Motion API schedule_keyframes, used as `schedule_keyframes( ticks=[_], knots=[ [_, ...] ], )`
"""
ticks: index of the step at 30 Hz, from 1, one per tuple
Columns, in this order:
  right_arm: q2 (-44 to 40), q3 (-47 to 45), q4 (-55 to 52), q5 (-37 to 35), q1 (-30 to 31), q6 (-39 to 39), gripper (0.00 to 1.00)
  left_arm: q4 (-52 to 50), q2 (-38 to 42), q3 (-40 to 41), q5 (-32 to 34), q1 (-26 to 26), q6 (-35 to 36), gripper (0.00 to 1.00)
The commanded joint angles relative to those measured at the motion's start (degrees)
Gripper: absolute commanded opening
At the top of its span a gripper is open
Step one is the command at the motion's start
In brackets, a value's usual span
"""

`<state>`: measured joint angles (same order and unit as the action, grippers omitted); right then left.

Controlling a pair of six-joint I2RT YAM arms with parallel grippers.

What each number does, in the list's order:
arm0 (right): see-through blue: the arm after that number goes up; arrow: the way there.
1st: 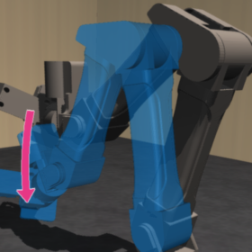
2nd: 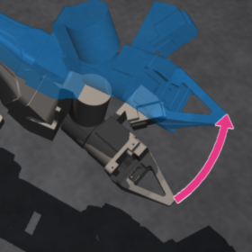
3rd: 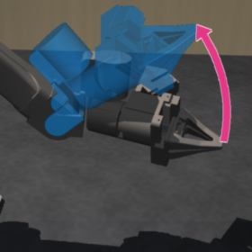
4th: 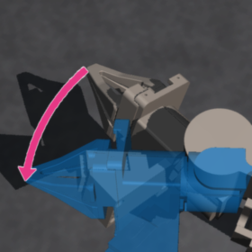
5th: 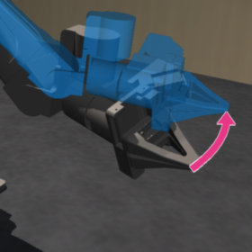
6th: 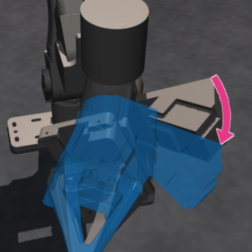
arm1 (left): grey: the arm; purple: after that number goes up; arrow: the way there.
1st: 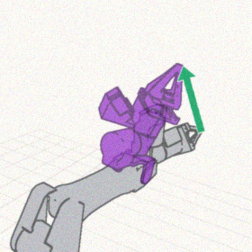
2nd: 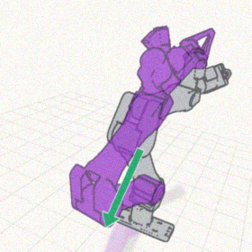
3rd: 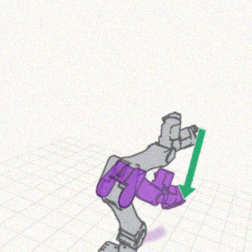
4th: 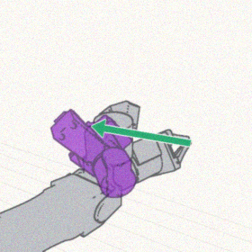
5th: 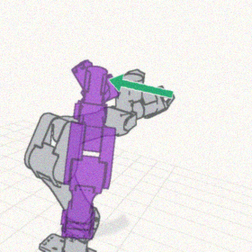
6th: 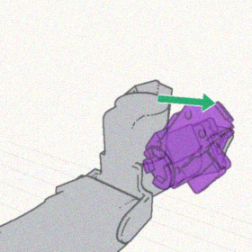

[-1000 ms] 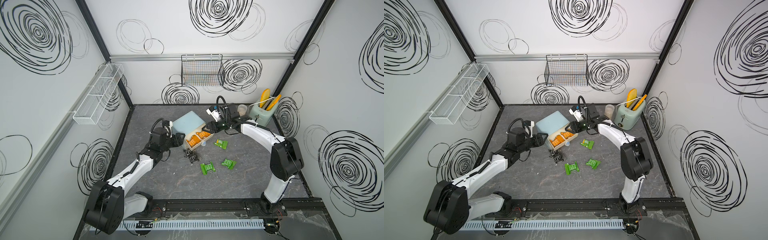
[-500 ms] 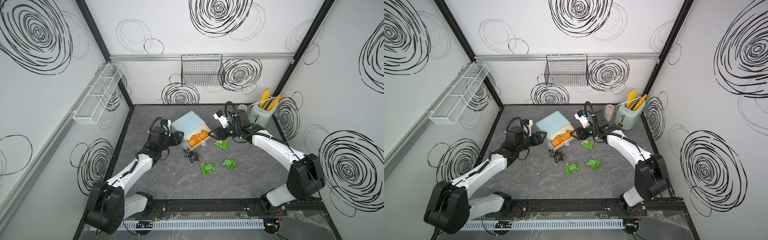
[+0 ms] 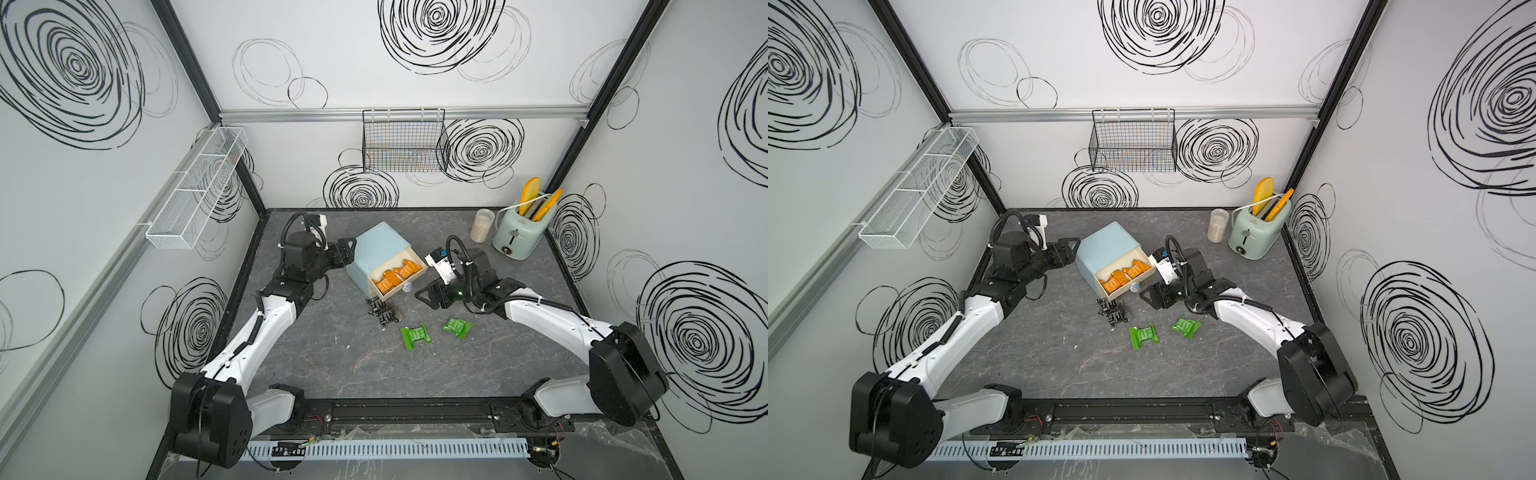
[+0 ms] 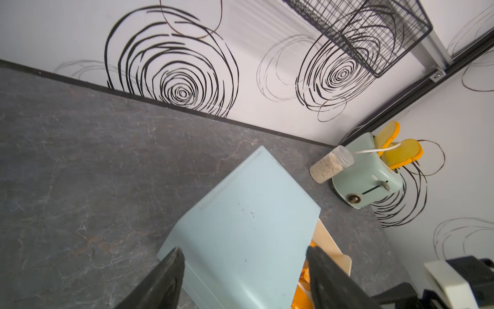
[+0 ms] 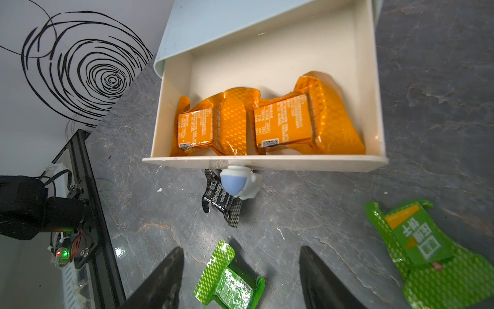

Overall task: Place the cookies into the drawer by color
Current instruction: Place the cookie in the drawer, then close the drawer in the storage box.

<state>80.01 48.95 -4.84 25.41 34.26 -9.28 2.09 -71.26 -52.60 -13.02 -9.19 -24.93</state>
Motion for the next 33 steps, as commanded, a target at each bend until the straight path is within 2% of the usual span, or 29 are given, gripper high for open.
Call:
schedule_keyframes(
  ticks=[1, 6, 15, 20, 24, 33],
  knots=[
    [0.43, -1.01, 5.36, -4.38, 2.23, -1.4, 0.71, -0.58, -3.91, -4.16, 0.93, 1.17, 4.04, 0.77],
    [2.55, -1.03, 7.75, -8.85, 4.49, -3.03, 0.71, 1.14, -11.21, -8.87, -2.62, 1.9, 6.19, 0.79],
    [7.0, 0.31, 10.19, -9.54, 5.2, -3.97, 0.65, 1.1, -20.91, -14.88, -9.29, 1.47, 7.23, 0.77],
    [9.49, 2.19, 10.91, -8.36, 5.25, -4.14, 0.61, 1.3, -23.44, -15.63, -10.39, 1.11, 6.38, 0.76],
    [11.5, 3.83, 11.3, -8.86, 5.2, -4.54, 0.57, -0.24, -25.53, -17.07, -11.59, 0.77, 6.39, 0.71],
    [13.83, 7.88, 10.03, -10.51, 5.12, -3.78, 0.4, -1.14, -26.03, -16.83, -11.94, 0.01, 6.7, 0.6]
  ],
)
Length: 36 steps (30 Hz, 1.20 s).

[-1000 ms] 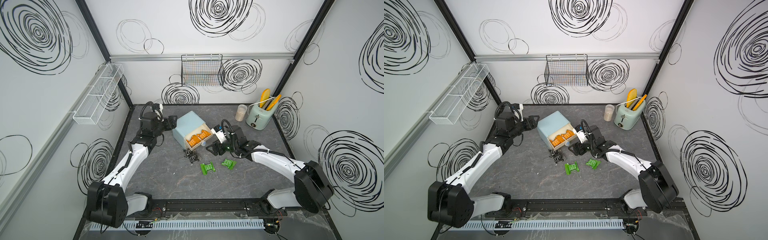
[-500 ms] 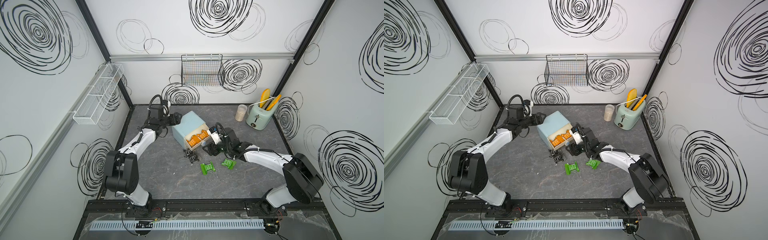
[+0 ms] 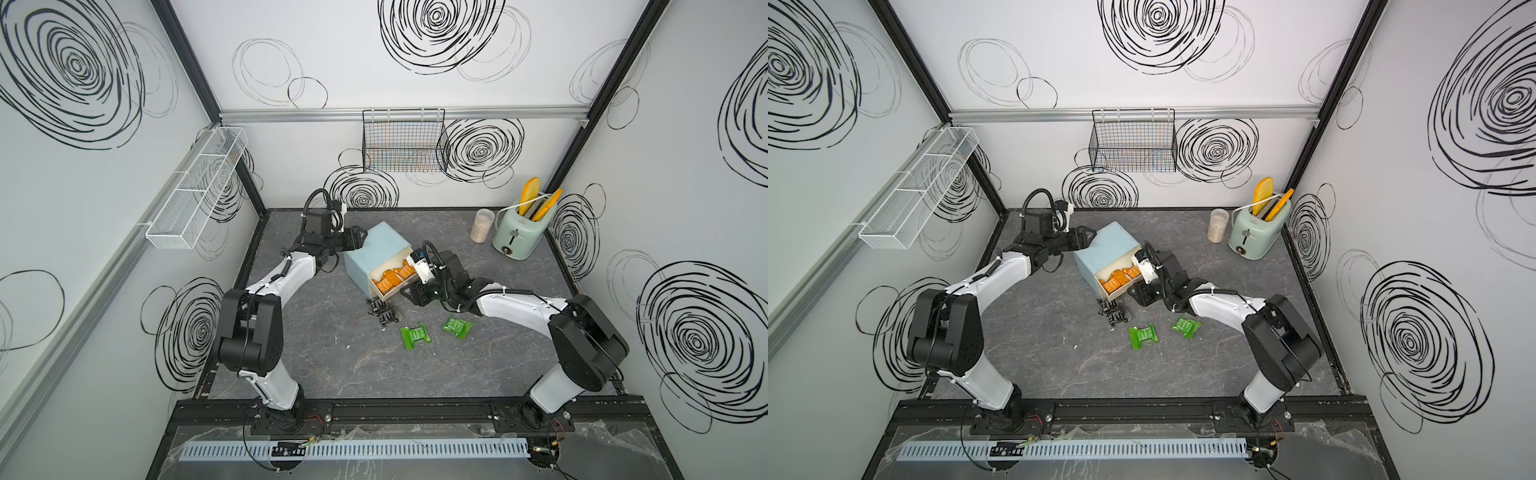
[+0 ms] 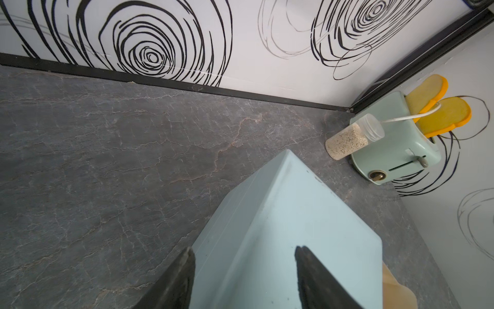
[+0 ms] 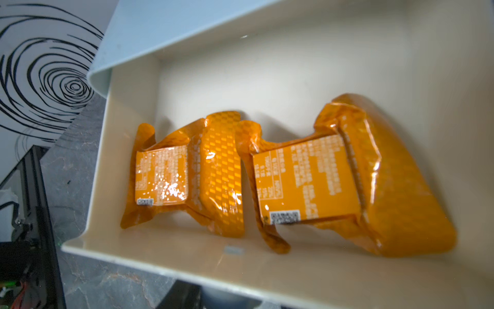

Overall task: Place the cookies into the drawer by color
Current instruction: Close the drawer in the storage box.

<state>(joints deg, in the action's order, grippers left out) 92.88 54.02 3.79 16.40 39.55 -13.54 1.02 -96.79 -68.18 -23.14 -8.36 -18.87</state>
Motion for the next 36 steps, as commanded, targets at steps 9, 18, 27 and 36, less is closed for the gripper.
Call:
schedule_keyframes(
  ticks=[9, 18, 27, 36],
  knots=[
    [2.09, 6.6, 0.28, -1.64, -0.09, 1.66, 0.34, -0.86, -0.78, -1.16, -3.23, -1.69, 1.9, 0.57],
    [3.73, 10.51, -1.19, -2.52, -0.17, 3.3, 0.35, -1.69, -1.09, -1.19, -4.09, -2.25, 2.58, 0.55],
    [9.1, 16.31, -2.11, -2.6, -0.23, 4.83, 0.34, -2.0, -1.64, -1.11, -4.64, -2.54, 2.54, 0.55],
    [13.25, 20.65, -2.23, -2.17, -0.25, 4.66, 0.35, -2.24, -2.26, -1.34, -4.81, -2.88, 2.46, 0.55]
  ],
)
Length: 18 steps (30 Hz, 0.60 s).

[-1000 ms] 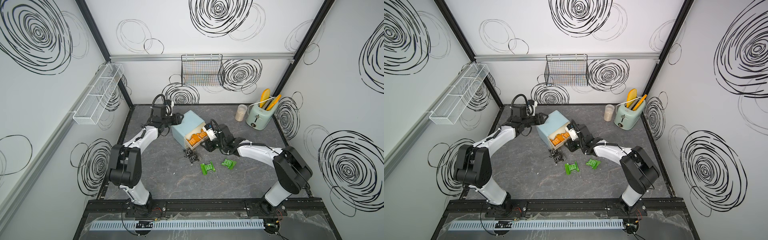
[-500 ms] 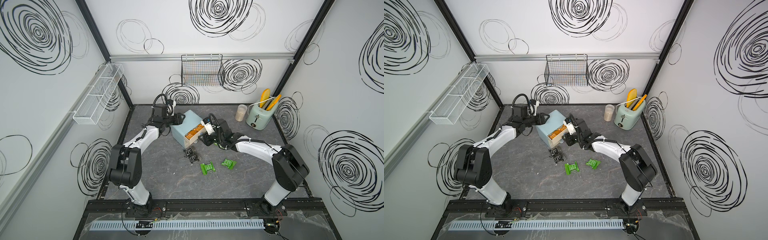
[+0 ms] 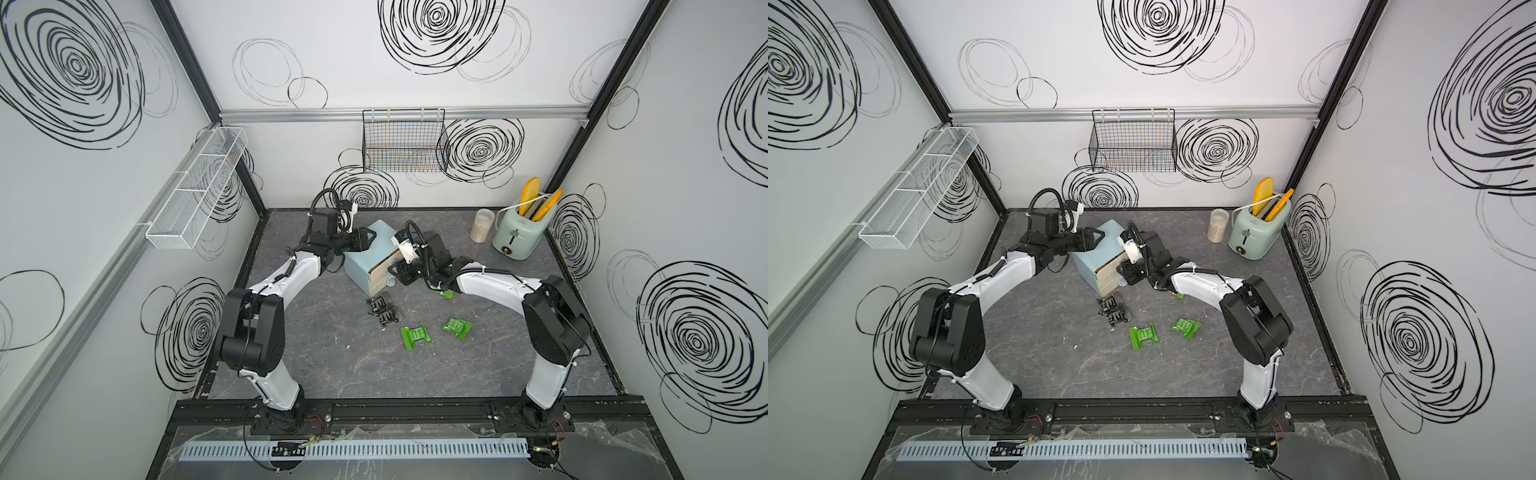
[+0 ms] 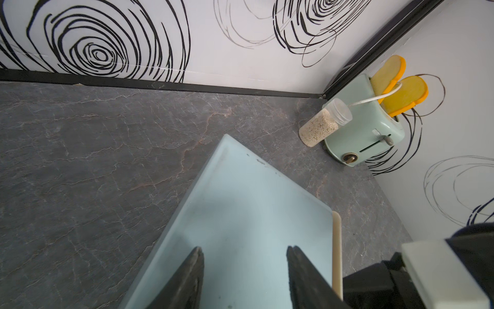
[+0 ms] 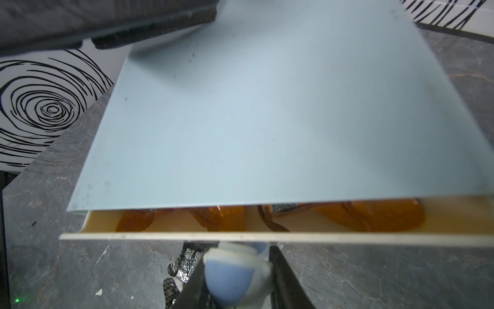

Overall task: Place the cookies into the drawer by color
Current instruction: Close the drawer in the storage box.

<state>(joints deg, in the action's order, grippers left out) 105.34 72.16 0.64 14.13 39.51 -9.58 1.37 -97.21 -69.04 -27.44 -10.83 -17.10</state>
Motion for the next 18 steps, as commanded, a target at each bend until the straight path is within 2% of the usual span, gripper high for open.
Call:
schedule_keyframes(
  ticks=[1, 7, 14, 18],
  knots=[
    [1.14, 2.79, 0.92, 0.18, -0.25, 0.58, 0.36, -2.58, -1.84, -0.49, -0.51, -0.41, 0.68, 0.55],
    [2.67, 4.43, 0.93, 0.32, -0.3, 0.02, 0.41, -2.64, -2.03, -0.58, -0.46, -0.42, 0.7, 0.56],
    [2.92, 4.6, 1.0, 0.07, -0.39, -0.16, 0.53, -2.74, -1.76, -0.74, -0.51, -0.68, 0.62, 0.57],
    [1.79, 3.73, 1.34, 0.29, -0.64, -0.05, 0.6, -3.36, -0.85, -1.71, 0.03, -0.68, 0.67, 0.61]
  ],
)
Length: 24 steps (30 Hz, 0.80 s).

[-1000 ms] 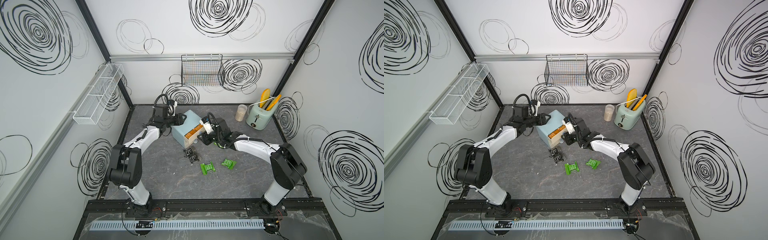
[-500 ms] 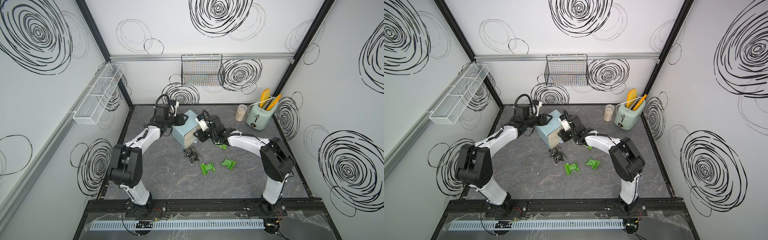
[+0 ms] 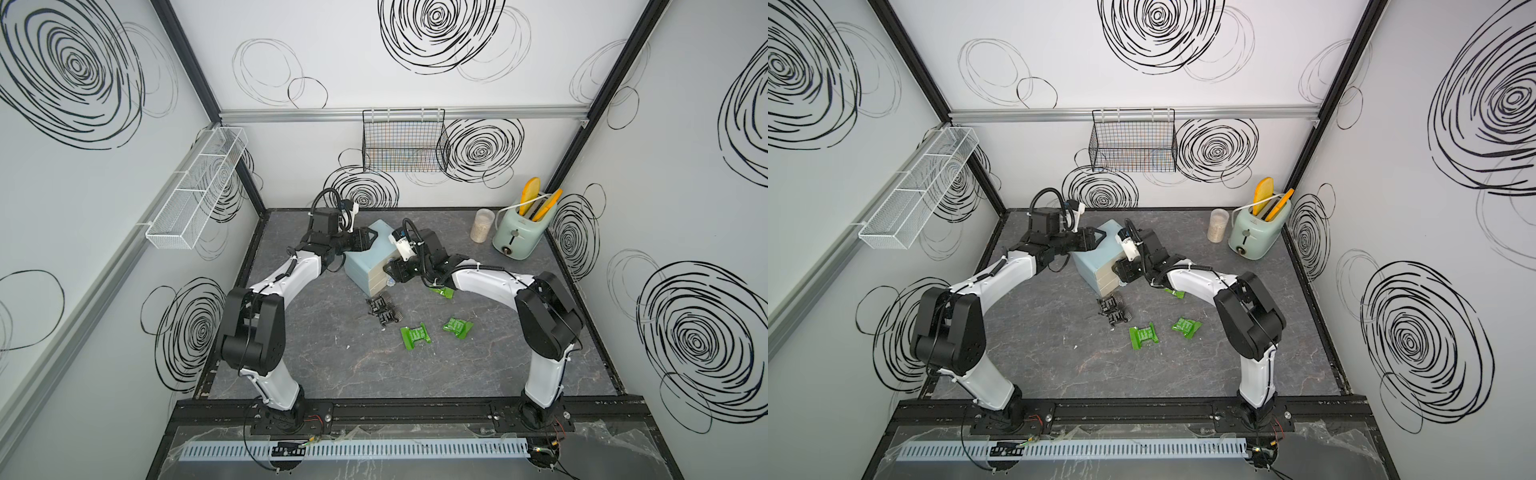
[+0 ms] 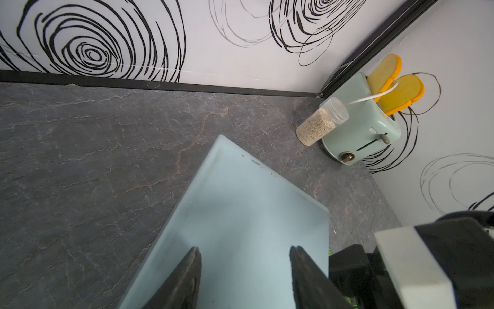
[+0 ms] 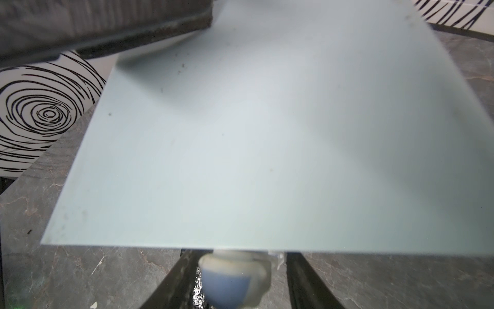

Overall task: Place the cookies into the drawer by color
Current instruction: Close the drawer in the storage box.

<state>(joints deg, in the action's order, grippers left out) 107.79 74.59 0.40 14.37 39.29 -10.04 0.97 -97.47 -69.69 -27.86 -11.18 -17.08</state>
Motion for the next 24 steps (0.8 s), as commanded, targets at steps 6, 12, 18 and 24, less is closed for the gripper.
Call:
schedule_keyframes(
  ticks=[6, 12, 18, 24],
  knots=[
    [-4.65, -3.92, 4.43, -0.26, -0.87, 0.72, 0.7, -3.43, 4.85, -0.9, 2.73, -0.41, -0.46, 0.7],
    [-5.77, -8.92, 6.82, 0.37, -1.14, 1.35, 0.73, -2.12, 11.25, 3.34, 9.76, 1.32, -3.38, 0.78],
    [-5.32, -12.36, 10.33, 1.14, -1.14, 1.12, 0.75, 0.68, 12.83, 7.55, 11.29, 4.5, -7.09, 0.82],
    [-3.03, -11.75, 12.22, 3.24, -1.05, 1.04, 0.75, 4.33, 10.82, 9.98, 10.55, 5.62, -10.46, 0.83]
  ],
)
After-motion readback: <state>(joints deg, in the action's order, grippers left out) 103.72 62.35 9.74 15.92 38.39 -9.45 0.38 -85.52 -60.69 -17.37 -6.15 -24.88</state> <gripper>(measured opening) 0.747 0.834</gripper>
